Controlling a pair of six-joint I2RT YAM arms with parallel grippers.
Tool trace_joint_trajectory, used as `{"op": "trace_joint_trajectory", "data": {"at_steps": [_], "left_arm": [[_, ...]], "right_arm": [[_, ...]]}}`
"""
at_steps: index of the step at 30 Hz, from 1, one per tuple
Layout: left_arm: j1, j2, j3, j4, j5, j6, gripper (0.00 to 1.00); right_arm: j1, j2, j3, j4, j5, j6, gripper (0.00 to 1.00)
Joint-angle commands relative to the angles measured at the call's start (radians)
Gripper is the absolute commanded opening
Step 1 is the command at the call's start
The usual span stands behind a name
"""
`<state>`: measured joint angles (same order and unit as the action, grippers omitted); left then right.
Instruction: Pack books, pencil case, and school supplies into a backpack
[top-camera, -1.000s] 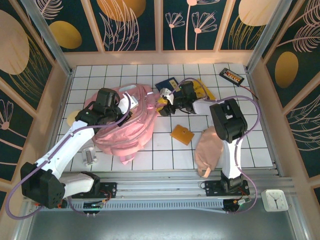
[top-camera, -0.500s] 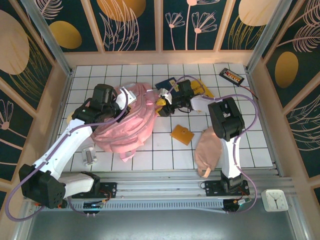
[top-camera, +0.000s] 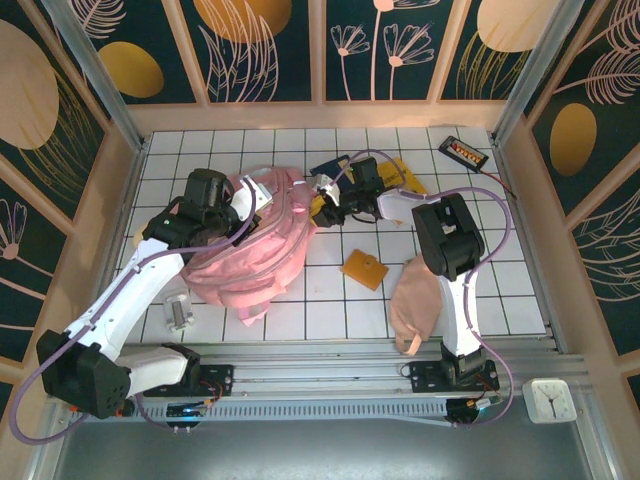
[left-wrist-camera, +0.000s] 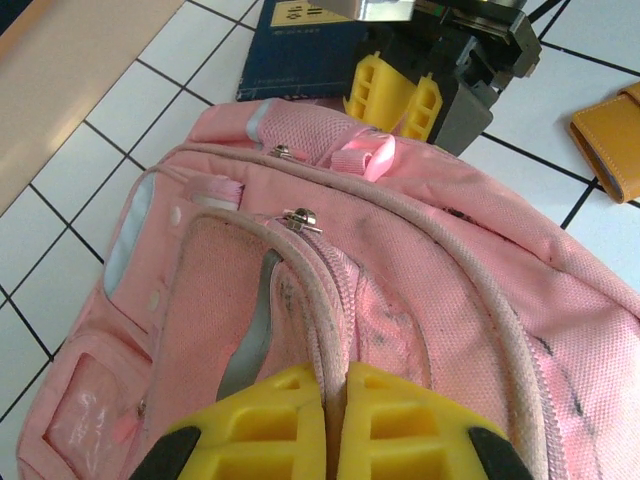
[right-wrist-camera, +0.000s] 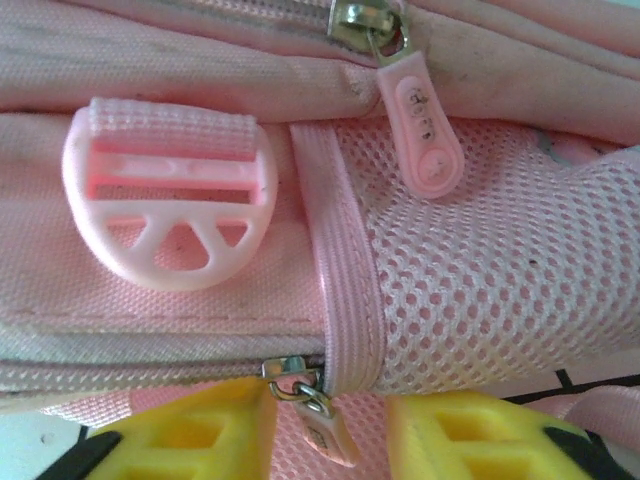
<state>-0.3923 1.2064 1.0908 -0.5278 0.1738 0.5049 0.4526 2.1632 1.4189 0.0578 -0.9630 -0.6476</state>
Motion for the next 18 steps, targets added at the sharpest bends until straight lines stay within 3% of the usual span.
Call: {"op": "trace_joint_trajectory", "data": {"at_steps": [1, 16, 18], "left_arm": [[0.007, -0.049, 0.029, 0.069, 0.000, 0.022, 0.00], [0.009, -0.061, 0.009, 0.060, -0.033, 0.035, 0.00], [0.009, -0.062, 0.006, 0.059, -0.032, 0.033, 0.00]], "right_arm": [[0.007, -0.004, -0.001, 0.017, -0.008, 0.002, 0.29], [-0.014, -0.089, -0.072, -0.043, 0.024, -0.040, 0.00], [-0.015, -0.099, -0.084, -0.038, 0.026, -0.045, 0.00]]}}
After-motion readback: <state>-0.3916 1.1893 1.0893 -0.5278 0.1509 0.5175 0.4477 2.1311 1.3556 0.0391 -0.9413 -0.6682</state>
